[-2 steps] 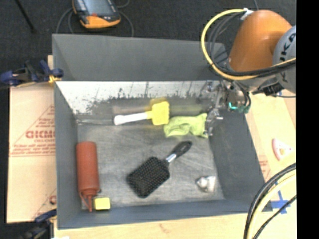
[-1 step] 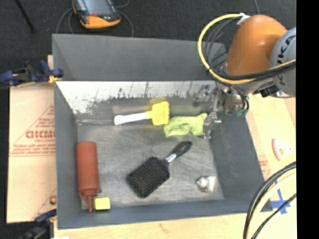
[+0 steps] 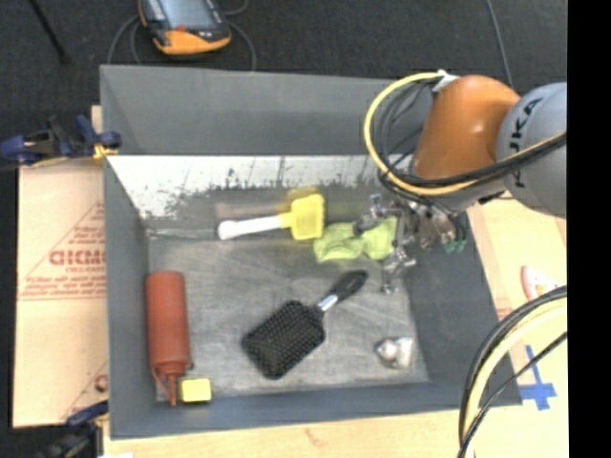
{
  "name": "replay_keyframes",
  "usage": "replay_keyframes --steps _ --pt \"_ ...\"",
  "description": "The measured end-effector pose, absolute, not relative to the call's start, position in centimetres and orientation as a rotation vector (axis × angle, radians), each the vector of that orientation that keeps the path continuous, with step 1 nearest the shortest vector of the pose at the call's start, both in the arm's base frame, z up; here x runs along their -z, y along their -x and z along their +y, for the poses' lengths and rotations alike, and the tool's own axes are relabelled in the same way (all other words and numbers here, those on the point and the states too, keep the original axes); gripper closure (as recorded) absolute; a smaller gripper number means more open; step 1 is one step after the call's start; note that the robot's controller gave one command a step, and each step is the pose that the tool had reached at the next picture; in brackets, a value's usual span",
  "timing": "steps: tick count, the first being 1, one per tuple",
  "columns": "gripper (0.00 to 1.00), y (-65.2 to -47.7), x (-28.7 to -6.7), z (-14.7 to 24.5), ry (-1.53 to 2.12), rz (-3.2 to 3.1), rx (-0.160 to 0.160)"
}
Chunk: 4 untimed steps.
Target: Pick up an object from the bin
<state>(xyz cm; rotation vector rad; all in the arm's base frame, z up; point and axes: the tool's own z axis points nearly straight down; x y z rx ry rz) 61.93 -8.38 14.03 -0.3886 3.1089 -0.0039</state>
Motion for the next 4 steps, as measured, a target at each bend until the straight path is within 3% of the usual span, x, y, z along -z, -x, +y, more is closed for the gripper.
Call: replay_keyframes --steps 1,2,3,4 --pt "0.00 -62.4 -9.9 -7.6 0.413 3.111 0.000" --pt "0.00 -62.6 -8.6 -7.4 0.181 3.132 -0.001" --pt "0.00 -63.1 -8.1 -6.7 0.463 3.100 0.006" --pt "1.00 -62.3 -7.6 -6.3 0.016 3.137 0.000"
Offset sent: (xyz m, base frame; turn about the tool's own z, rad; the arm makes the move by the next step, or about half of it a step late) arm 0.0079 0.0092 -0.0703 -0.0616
